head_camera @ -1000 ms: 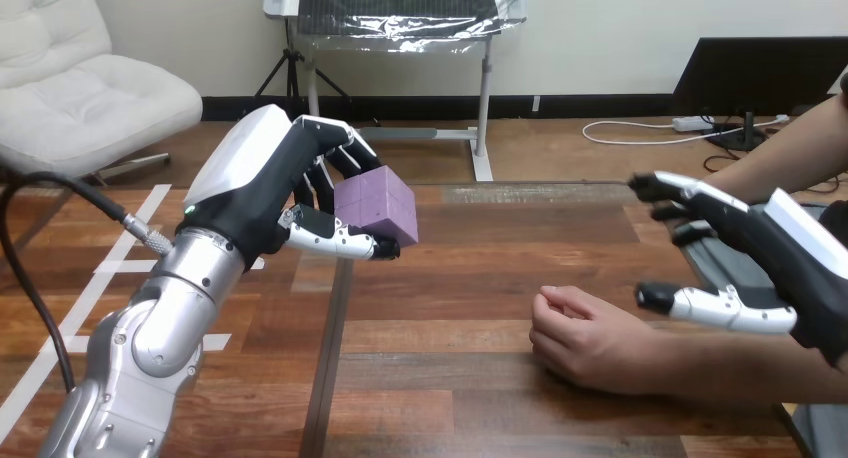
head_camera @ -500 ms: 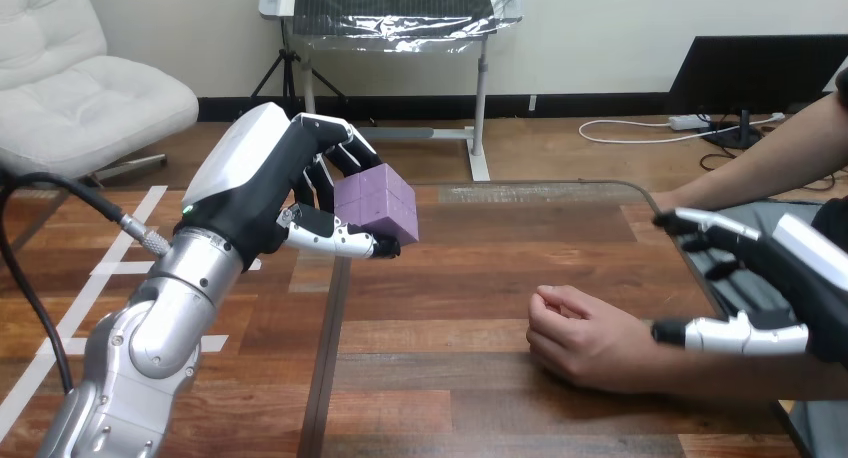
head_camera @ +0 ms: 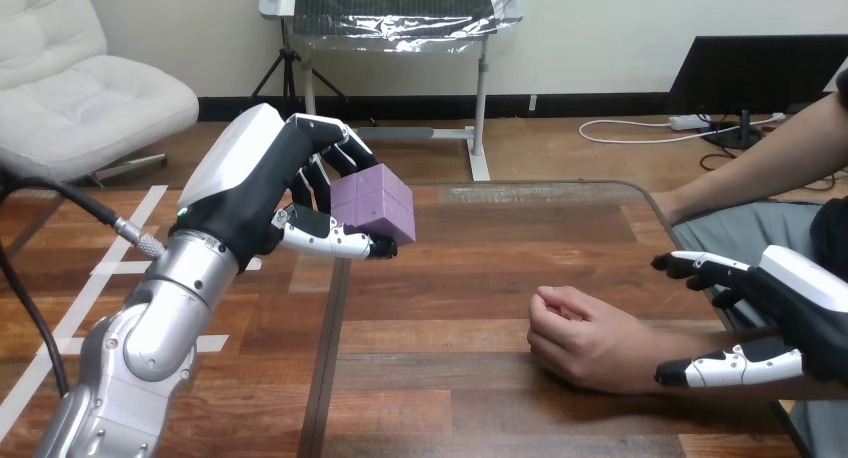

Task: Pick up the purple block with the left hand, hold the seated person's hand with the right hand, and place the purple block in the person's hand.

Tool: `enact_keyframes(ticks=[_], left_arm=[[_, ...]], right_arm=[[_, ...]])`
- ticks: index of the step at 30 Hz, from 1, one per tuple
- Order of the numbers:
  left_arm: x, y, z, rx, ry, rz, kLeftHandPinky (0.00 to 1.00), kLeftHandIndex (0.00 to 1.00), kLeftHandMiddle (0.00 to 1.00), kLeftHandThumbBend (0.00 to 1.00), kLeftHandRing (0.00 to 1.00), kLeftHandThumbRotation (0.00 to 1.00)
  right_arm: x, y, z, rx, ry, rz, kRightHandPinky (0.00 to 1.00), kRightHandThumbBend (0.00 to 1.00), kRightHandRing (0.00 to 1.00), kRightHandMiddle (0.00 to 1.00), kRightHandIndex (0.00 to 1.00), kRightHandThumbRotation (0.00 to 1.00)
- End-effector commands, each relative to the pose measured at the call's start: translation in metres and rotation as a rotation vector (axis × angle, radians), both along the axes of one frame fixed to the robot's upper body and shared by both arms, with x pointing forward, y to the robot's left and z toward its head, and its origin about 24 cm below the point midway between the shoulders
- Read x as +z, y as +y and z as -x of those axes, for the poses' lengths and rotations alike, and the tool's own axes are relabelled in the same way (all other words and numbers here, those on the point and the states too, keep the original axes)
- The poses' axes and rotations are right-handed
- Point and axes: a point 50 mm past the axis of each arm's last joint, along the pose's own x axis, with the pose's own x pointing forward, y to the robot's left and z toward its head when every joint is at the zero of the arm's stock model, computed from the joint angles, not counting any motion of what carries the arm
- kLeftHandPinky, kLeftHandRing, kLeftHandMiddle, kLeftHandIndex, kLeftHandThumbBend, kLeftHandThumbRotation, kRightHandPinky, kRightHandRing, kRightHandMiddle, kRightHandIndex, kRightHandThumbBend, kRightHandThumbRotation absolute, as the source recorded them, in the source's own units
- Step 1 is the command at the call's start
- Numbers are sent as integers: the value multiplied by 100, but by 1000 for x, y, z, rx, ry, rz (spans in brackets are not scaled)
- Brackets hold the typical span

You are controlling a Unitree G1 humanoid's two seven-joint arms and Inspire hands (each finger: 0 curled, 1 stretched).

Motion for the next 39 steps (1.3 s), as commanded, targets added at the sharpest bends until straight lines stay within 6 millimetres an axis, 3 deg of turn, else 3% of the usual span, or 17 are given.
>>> enact_keyframes(ticks=[1, 23, 39], left_arm=[[20, 0, -1, -11, -93, 32, 29, 46, 42, 62, 36, 0], [19, 3, 0, -5, -84, 51, 29, 46, 42, 61, 36, 0], [19, 5, 0, -16, -91, 79, 30, 46, 42, 60, 36, 0]], right_arm=[[26, 1, -18, 32, -88, 56, 81, 92, 86, 87, 88, 43], [13, 0, -22, 66, 1, 216, 86, 100, 86, 86, 86, 32], [3, 3, -24, 84, 53, 314, 86, 100, 85, 86, 85, 15]])
